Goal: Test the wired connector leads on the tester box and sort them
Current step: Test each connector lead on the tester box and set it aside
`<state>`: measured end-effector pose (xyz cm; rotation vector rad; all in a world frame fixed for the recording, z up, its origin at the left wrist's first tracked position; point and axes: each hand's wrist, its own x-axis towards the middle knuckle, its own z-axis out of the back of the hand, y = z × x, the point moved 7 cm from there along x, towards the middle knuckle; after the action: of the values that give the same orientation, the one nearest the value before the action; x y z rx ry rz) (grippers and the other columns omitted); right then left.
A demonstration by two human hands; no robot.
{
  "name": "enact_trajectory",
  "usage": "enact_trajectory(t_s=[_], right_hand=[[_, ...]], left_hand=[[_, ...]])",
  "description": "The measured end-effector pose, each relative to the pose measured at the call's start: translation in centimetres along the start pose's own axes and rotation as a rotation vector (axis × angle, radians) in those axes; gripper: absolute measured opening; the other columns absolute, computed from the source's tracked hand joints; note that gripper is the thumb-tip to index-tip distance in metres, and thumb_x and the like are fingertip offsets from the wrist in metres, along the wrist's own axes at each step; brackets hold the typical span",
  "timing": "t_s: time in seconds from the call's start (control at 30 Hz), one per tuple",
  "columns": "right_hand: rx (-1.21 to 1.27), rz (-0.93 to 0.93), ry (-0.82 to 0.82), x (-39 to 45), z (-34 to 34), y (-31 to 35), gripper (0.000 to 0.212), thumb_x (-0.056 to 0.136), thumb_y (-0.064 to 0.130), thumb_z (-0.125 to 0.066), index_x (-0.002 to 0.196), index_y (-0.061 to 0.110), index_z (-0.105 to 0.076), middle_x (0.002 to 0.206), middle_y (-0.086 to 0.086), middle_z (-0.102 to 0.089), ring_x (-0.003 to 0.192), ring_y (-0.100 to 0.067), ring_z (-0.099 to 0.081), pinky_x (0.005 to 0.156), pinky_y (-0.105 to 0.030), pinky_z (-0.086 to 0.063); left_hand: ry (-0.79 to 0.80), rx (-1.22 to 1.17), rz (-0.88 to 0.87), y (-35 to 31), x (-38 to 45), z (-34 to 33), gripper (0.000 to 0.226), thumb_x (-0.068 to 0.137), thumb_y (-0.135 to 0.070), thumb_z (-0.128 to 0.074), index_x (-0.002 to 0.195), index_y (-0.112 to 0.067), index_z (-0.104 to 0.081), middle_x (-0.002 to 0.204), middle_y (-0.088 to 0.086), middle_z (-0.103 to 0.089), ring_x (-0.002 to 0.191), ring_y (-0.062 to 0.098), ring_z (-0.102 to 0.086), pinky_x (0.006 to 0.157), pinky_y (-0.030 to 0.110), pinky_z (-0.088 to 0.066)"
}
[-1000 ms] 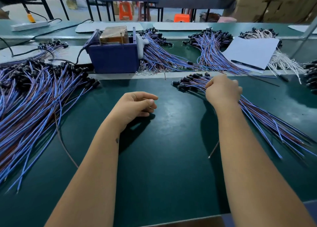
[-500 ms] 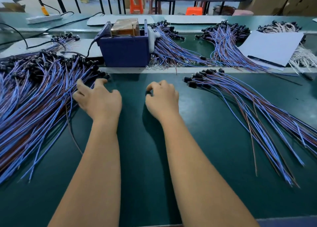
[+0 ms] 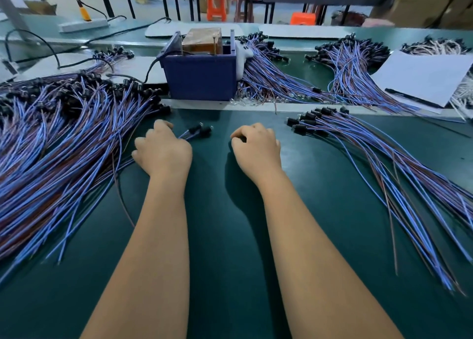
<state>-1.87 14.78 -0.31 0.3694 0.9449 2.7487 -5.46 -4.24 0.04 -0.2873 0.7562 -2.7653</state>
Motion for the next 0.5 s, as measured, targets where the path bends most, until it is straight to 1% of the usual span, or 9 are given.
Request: enact_trajectory(t_s=[0.1, 0.17, 0.23, 0.27, 0.3, 0.37, 0.4, 0.43, 0.5], right_hand=[[-0.027, 0.006, -0.005, 0.0, -0.1, 0.2, 0.027, 0.094, 0.023, -0.044, 0.105, 0.026, -0.068, 0.120, 0.002, -0.055, 0.115, -0.022, -0.040, 0.091, -0.032, -0.025], [-0.025, 0.005, -0.018, 0.0, -0.2, 0.3, 0.027, 0.094, 0.022, -0.043, 0.105, 0.024, -0.068, 0.117, 0.001, -0.056, 0.113, -0.023, -0.041, 0.088, -0.032, -0.024], [-0.015, 0.001, -0.067, -0.1, 0.0, 0.6, 0.027, 0.093, 0.021, -0.043, 0.103, 0.021, -0.068, 0.112, -0.001, -0.057, 0.108, -0.024, -0.042, 0.086, -0.033, -0.025], [0.007, 0.003, -0.105, -0.2, 0.2, 0.8, 0.026, 0.093, 0.020, -0.043, 0.101, 0.019, -0.068, 0.109, -0.002, -0.057, 0.106, -0.024, -0.043, 0.086, -0.034, -0.028], [0.056, 0.004, -0.137, -0.3, 0.5, 1.0, 0.025, 0.093, 0.019, -0.044, 0.098, 0.017, -0.068, 0.105, -0.002, -0.058, 0.103, -0.024, -0.045, 0.085, -0.034, -0.032], [0.298, -0.022, -0.143, -0.4, 0.7, 1.1, 0.022, 0.094, 0.016, -0.045, 0.092, 0.016, -0.067, 0.092, -0.002, -0.064, 0.092, -0.022, -0.054, 0.080, -0.035, -0.044], [0.479, -0.051, -0.103, -0.4, 0.5, 1.1, 0.021, 0.095, 0.016, -0.046, 0.089, 0.016, -0.066, 0.083, -0.002, -0.067, 0.082, -0.020, -0.058, 0.074, -0.034, -0.047], [0.663, -0.083, -0.043, -0.5, 0.1, 1.4, 0.022, 0.097, 0.017, -0.045, 0.090, 0.015, -0.065, 0.077, -0.005, -0.068, 0.073, -0.020, -0.060, 0.070, -0.034, -0.050], [0.965, -0.124, 0.099, -0.7, -1.0, 2.2, 0.028, 0.104, 0.023, -0.037, 0.101, 0.011, -0.063, 0.076, -0.012, -0.069, 0.068, -0.021, -0.062, 0.067, -0.034, -0.053]], left_hand=[[-0.017, -0.013, -0.038, -0.3, 0.1, -0.1, 0.032, 0.097, -0.022, -0.050, 0.127, -0.023, -0.061, 0.126, 0.012, -0.060, 0.122, 0.037, -0.043, 0.100, 0.044, -0.032], [-0.085, -0.100, -0.074, -0.7, -0.1, 0.2, 0.026, 0.098, -0.025, -0.052, 0.117, -0.025, -0.069, 0.119, 0.010, -0.062, 0.117, 0.036, -0.045, 0.093, 0.041, -0.035], [-0.183, -0.277, -0.088, -1.0, -0.4, 0.8, 0.022, 0.098, -0.026, -0.055, 0.111, -0.025, -0.072, 0.117, 0.005, -0.056, 0.114, 0.031, -0.041, 0.083, 0.027, -0.029], [-0.217, -0.397, -0.081, -1.1, -0.5, 1.0, 0.019, 0.097, -0.025, -0.057, 0.107, -0.026, -0.073, 0.114, 0.001, -0.050, 0.113, 0.027, -0.038, 0.082, 0.021, -0.027], [-0.224, -0.538, -0.069, -1.2, -0.4, 1.0, 0.016, 0.096, -0.024, -0.059, 0.103, -0.029, -0.073, 0.110, -0.002, -0.045, 0.112, 0.022, -0.036, 0.085, 0.018, -0.028], [-0.162, -0.876, -0.058, -1.7, -0.3, 0.6, 0.012, 0.094, -0.021, -0.065, 0.095, -0.032, -0.071, 0.107, -0.004, -0.049, 0.109, 0.017, -0.048, 0.089, 0.018, -0.040], [-0.112, -1.041, -0.057, -2.1, -0.4, 0.4, 0.012, 0.093, -0.018, -0.066, 0.095, -0.029, -0.071, 0.108, -0.001, -0.056, 0.101, 0.013, -0.055, 0.086, 0.016, -0.044], [-0.056, -1.183, -0.060, -2.6, -0.5, 0.3, 0.012, 0.094, -0.014, -0.065, 0.096, -0.024, -0.071, 0.105, 0.000, -0.063, 0.091, 0.008, -0.058, 0.080, 0.013, -0.045], [0.056, -1.373, -0.094, -3.7, -0.8, -0.1, 0.017, 0.095, -0.008, -0.060, 0.094, -0.020, -0.072, 0.091, -0.010, -0.072, 0.081, -0.001, -0.059, 0.075, 0.012, -0.044]])
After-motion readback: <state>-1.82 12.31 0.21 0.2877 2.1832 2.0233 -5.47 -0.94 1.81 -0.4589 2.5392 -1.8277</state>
